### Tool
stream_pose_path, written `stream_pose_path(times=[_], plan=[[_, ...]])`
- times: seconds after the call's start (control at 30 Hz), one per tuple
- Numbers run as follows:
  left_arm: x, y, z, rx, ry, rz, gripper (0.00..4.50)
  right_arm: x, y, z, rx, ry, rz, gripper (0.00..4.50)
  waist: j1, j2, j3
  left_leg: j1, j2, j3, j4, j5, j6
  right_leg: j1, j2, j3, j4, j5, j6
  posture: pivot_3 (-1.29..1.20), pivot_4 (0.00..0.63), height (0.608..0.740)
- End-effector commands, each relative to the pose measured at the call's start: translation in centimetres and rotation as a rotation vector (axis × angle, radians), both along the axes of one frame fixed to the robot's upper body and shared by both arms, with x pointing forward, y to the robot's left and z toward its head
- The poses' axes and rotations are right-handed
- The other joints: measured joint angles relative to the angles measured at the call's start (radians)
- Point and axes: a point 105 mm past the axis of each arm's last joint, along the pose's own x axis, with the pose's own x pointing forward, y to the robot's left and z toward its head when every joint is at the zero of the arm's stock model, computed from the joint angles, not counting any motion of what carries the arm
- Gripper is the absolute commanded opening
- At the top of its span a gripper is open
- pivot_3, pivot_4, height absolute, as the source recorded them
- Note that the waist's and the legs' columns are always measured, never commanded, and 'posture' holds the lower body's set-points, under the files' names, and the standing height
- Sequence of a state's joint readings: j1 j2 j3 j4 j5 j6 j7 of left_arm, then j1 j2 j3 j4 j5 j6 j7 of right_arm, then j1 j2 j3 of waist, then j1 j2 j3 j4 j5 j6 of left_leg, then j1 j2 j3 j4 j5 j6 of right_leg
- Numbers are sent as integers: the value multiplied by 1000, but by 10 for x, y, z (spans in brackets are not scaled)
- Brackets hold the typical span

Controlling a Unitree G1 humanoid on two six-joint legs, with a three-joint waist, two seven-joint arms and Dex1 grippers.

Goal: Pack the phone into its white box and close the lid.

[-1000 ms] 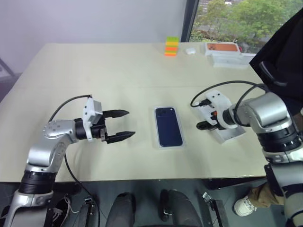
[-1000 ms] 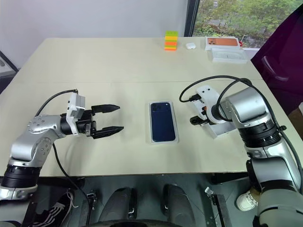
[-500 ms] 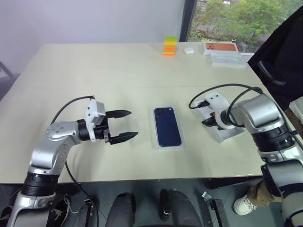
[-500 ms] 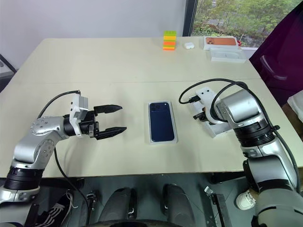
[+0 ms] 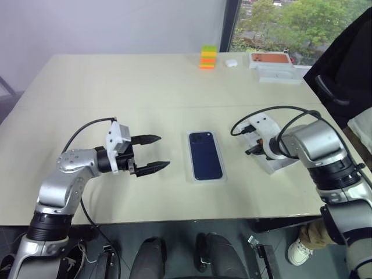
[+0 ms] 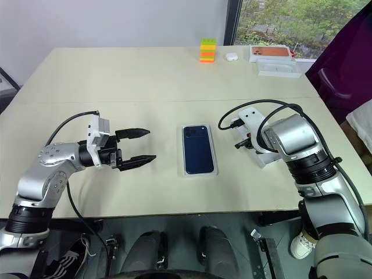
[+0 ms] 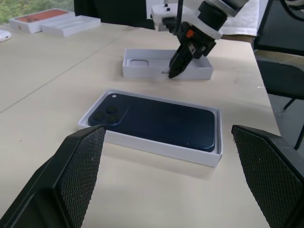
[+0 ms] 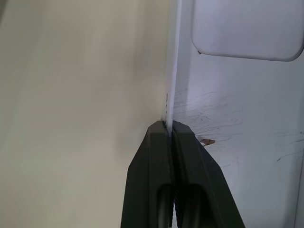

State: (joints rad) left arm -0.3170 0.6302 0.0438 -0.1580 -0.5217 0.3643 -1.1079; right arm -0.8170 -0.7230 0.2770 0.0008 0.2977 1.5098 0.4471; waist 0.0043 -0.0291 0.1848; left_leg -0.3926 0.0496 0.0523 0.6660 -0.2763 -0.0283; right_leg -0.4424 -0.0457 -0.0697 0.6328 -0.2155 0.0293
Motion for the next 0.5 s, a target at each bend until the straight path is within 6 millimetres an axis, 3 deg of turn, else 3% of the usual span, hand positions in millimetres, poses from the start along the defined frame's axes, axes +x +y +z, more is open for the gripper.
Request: stream_pose_path(times=[0.03,0.13,0.27,0.5], plan=[[4,3,8,4,-32,17,4500,7,4,18,90,-41,-38,21,-1,0,0,0,0,0,0,0,0,0,0,0,0,0,0,0,150,740],[8,6,9,5,-29,38,4500,15,12,38,227,-92,-69,21,-6,1,1,-1,0,0,0,0,0,-1,0,0,0,0,0,0,150,740],[13,14,9,5,-9,72,4500,29,30,76,483,-303,-11,21,-14,1,1,-1,0,0,-2,0,0,-2,1,-1,0,0,0,0,150,740],[22,27,20,-17,-30,136,4500,19,72,106,742,-366,145,21,-18,2,1,-2,1,0,-2,0,1,-2,0,0,0,0,0,0,150,740]])
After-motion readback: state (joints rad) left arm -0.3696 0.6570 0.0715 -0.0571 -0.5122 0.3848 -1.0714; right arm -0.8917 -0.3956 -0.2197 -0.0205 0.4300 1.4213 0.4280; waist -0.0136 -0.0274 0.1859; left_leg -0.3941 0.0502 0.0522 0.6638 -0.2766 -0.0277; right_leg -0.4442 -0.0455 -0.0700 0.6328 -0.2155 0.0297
